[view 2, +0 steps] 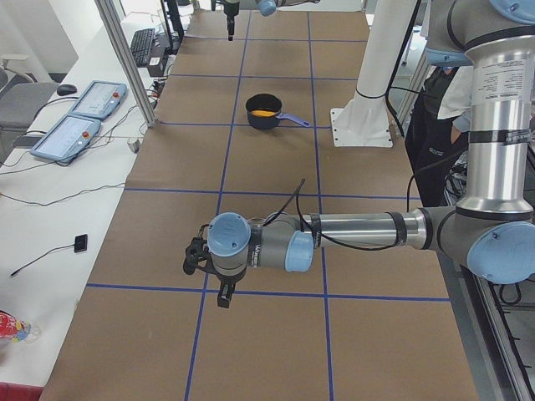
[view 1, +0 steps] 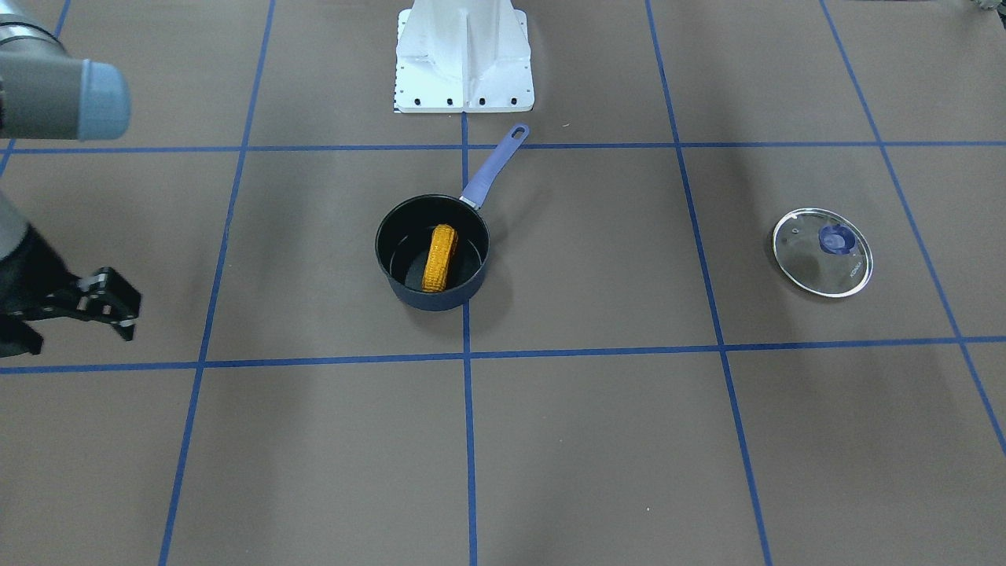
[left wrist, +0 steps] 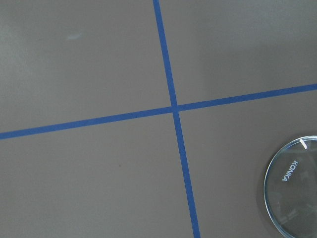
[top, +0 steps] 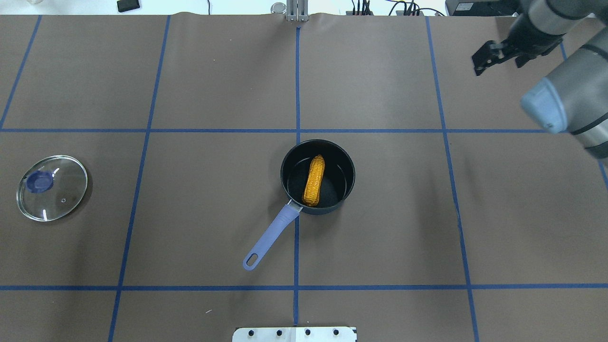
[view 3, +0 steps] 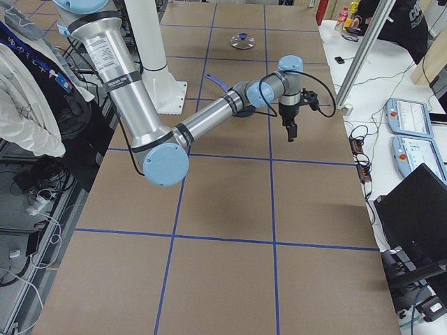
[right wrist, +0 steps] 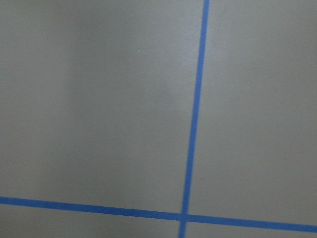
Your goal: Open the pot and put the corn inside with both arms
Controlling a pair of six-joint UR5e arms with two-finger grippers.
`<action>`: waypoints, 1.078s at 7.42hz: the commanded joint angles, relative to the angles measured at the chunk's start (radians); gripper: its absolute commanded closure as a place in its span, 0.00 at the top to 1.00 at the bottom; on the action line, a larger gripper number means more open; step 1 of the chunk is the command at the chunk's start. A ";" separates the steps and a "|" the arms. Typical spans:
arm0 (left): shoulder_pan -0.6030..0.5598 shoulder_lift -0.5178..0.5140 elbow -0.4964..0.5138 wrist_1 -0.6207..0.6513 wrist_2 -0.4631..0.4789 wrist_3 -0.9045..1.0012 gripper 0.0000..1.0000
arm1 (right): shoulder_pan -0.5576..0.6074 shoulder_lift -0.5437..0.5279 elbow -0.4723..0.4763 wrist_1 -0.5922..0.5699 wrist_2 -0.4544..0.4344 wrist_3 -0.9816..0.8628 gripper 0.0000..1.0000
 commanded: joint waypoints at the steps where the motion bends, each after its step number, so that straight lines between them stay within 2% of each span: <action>1: 0.010 0.009 -0.005 0.006 0.007 0.004 0.98 | 0.195 -0.127 -0.056 0.001 0.122 -0.375 1.00; 3: 0.048 0.005 -0.005 0.011 0.081 0.004 0.98 | 0.321 -0.314 -0.051 0.007 0.139 -0.575 1.00; 5: 0.058 0.027 -0.017 0.024 0.083 0.004 0.98 | 0.393 -0.446 -0.045 0.009 0.136 -0.586 1.00; 8: 0.050 0.099 -0.057 0.005 0.089 0.006 0.98 | 0.404 -0.467 -0.073 0.009 0.129 -0.576 1.00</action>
